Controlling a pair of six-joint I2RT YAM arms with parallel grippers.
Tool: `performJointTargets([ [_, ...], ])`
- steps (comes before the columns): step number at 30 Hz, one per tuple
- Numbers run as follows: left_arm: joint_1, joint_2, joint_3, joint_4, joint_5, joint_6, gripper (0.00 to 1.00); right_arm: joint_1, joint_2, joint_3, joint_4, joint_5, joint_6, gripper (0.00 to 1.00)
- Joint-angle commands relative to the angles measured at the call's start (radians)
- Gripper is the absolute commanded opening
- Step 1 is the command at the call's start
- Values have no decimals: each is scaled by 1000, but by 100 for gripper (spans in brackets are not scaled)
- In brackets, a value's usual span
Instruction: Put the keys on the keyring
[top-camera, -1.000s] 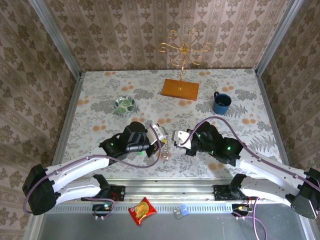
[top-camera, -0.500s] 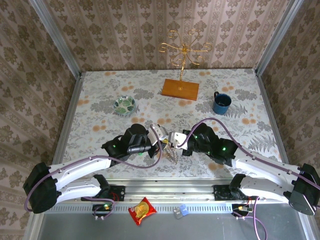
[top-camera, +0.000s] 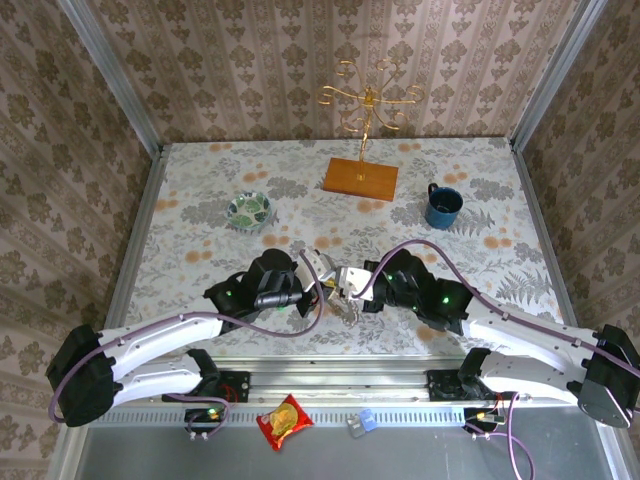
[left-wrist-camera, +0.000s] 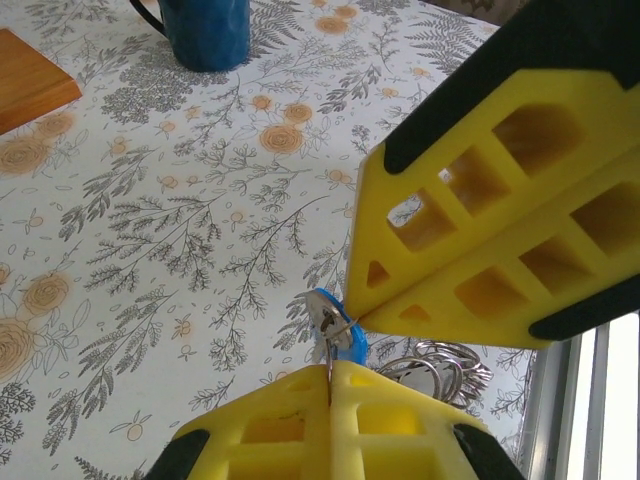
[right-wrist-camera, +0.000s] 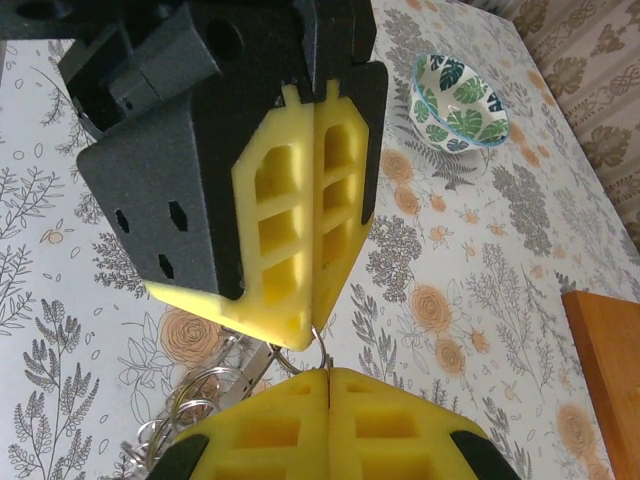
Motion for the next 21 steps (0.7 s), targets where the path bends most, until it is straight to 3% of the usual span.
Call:
performJointTargets([
  [1,-5,-10,-8,53,10,-18,0,9,7,-12,23,28,-14,0],
  [10,-4,-17,-18,70,6,-29,0,14,7,-20,20,27,-17,0],
  [15,-4,-17,-21,57,-1,-40,0,15,-30,-46,58,93,-8,0],
  [21,-5,-8,-19,57,1,-46,0,15,-41,-42,-3,38,-13,0],
])
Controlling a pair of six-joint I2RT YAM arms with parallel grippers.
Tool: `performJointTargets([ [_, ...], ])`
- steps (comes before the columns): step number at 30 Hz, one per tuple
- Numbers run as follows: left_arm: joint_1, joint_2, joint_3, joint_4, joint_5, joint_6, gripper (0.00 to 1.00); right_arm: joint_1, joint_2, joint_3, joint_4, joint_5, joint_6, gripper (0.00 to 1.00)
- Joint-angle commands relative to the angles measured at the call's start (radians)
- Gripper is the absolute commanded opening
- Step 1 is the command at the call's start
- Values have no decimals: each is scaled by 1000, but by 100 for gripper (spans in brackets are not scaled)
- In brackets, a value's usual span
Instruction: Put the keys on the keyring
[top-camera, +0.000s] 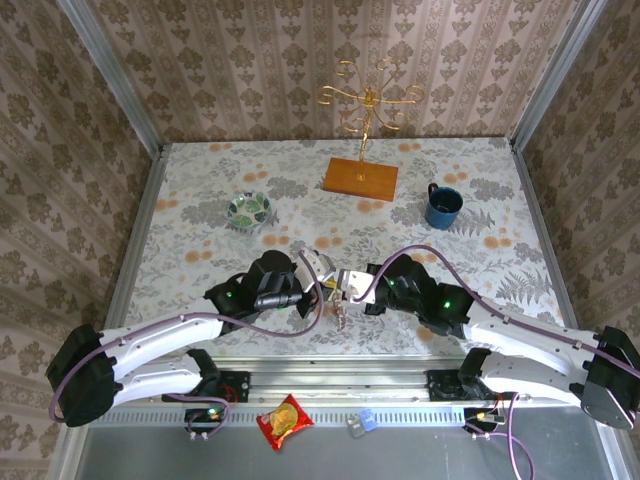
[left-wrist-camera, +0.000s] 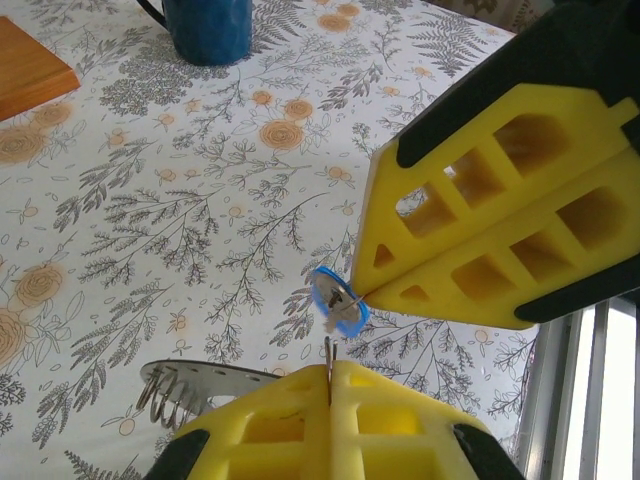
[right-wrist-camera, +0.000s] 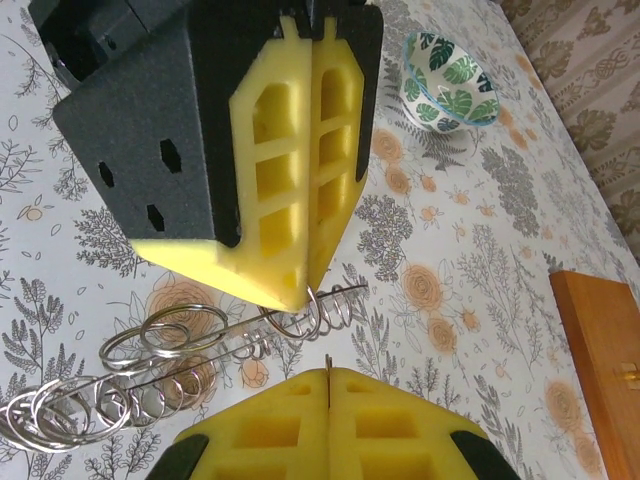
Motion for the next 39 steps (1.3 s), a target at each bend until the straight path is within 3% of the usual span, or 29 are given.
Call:
performJointTargets([
  [1,-4,-9,0,38,3,-22,0,5,-11,3,-14,-18,-9,0],
  [39,-3,-15,-8,67,3,-33,0,5,30,-5,74,-100,46,0],
])
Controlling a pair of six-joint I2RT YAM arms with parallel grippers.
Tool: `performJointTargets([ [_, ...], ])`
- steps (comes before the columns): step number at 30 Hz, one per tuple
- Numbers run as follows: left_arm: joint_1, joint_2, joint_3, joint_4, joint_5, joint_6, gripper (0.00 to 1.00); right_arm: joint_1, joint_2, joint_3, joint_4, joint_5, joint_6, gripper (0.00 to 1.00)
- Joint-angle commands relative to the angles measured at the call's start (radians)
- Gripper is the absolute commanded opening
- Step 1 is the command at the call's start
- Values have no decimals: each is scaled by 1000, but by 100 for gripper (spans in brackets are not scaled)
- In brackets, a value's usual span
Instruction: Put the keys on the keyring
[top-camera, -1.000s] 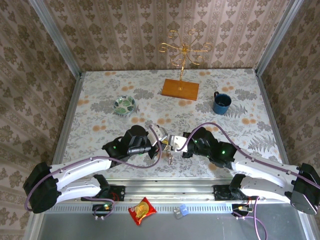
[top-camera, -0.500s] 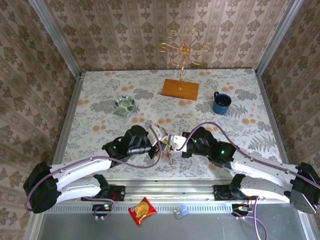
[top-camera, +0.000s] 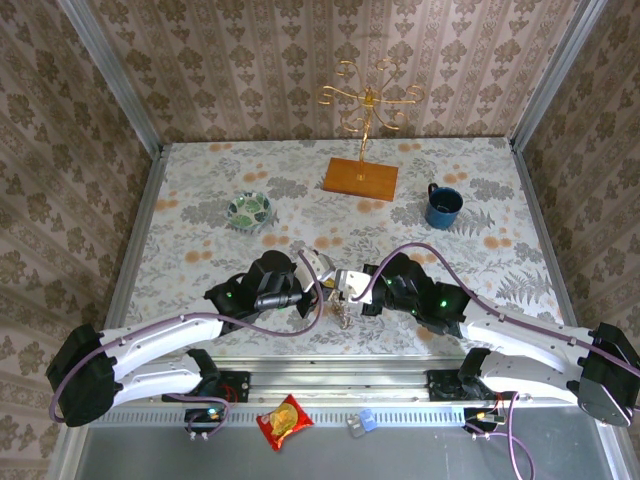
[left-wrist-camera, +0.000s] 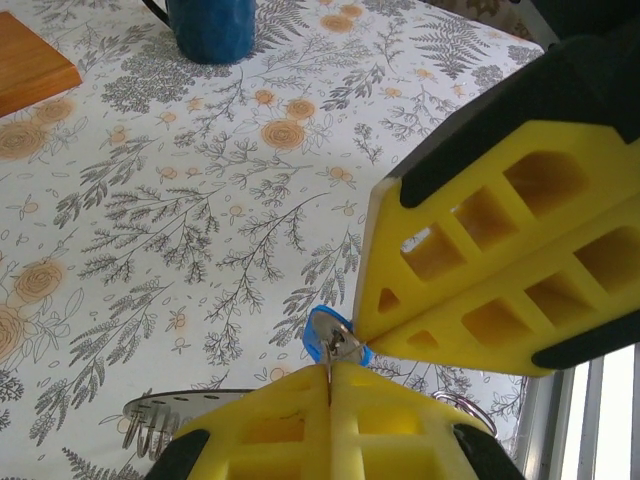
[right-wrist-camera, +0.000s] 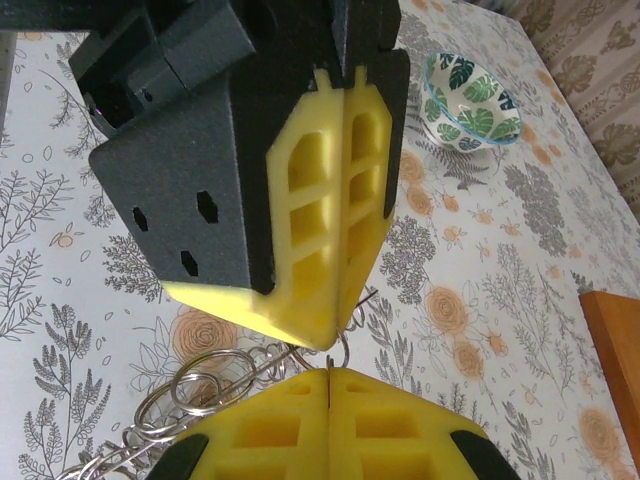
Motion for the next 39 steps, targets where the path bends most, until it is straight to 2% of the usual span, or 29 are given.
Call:
performJointTargets([
  [1,-4,-13,-6,61,5,-19,0,6,1,-5,34,-47,19,0],
  [13,-1,-34,-26,131,6,-40,0,6,10,-13,-4,-38,16,1],
  [23,-1,-33,-129,362,12,-67,0,-10,-32,10,-115,-122,78,37],
  [27,1,-32,-164,432,33,-39,0,-74,-93,15,-147,-169,152,38],
  [32,12,-47,-215,521,52,-1,0,-213,-200,-26,-52,-301,344,40],
  [35,27,-63,-231,547,68,20,0,-247,-228,-49,0,-260,426,40],
  [37,37,-74,-246,573,82,29,0,-252,-230,-52,19,-190,457,40],
  [39,53,-83,-255,590,108,33,0,-254,-218,-45,36,-61,519,40],
])
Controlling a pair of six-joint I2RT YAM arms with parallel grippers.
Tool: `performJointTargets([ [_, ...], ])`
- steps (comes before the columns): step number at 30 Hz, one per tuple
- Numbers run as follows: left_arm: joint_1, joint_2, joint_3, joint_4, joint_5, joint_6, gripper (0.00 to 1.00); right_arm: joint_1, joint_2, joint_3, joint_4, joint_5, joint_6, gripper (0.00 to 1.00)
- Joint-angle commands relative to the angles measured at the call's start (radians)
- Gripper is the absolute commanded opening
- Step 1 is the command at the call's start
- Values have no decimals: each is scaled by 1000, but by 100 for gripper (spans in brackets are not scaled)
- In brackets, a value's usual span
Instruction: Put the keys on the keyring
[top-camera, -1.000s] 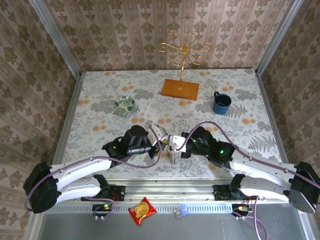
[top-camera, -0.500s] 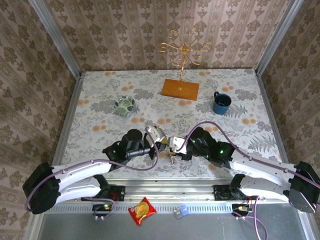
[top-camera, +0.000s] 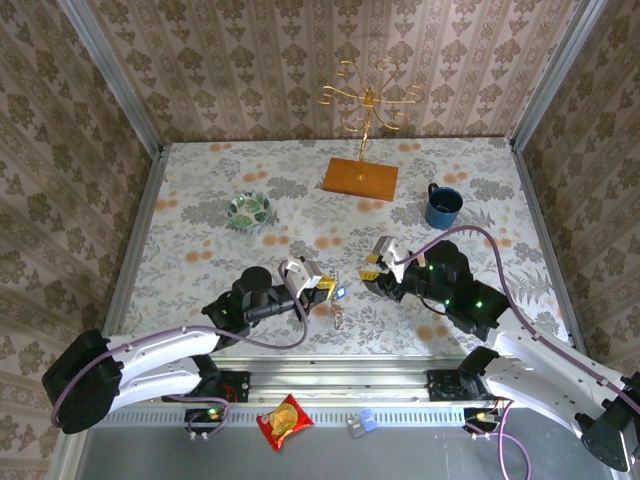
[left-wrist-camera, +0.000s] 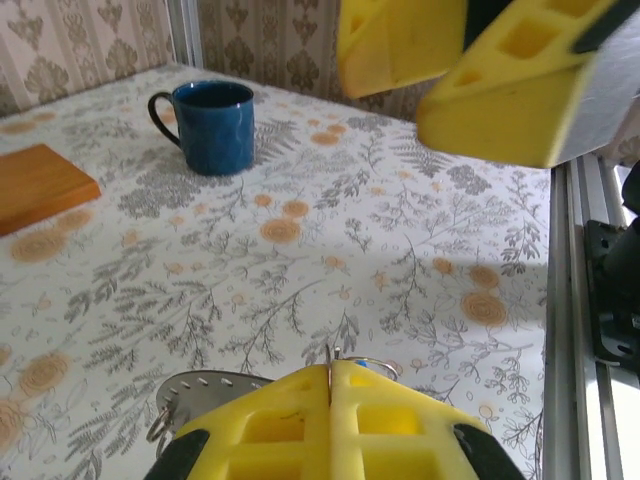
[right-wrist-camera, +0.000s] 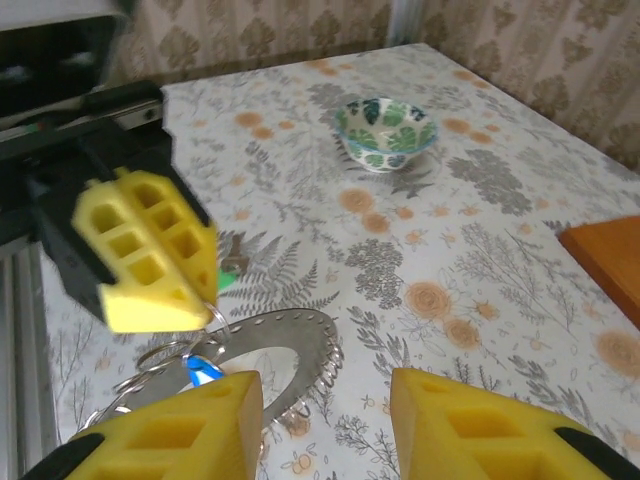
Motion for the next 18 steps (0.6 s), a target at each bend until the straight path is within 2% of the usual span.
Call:
performJointTargets([
  [1,27,-32,-17,117,66,38,0,-7,13,-10,66,190,184,40],
  [3,41,-37,-26,132,96,47,0,-11,37,-2,60,308,360,32],
  [6,58,-37,-35,156,143,46,0,-35,73,36,37,51,395,37],
  [8,63,-32,-36,163,169,53,0,-35,95,41,50,-21,421,39],
  [13,75,-22,-50,200,222,67,0,-33,110,20,102,-180,288,44],
  [18,87,-13,-67,259,274,71,0,-18,161,33,85,-263,162,43],
])
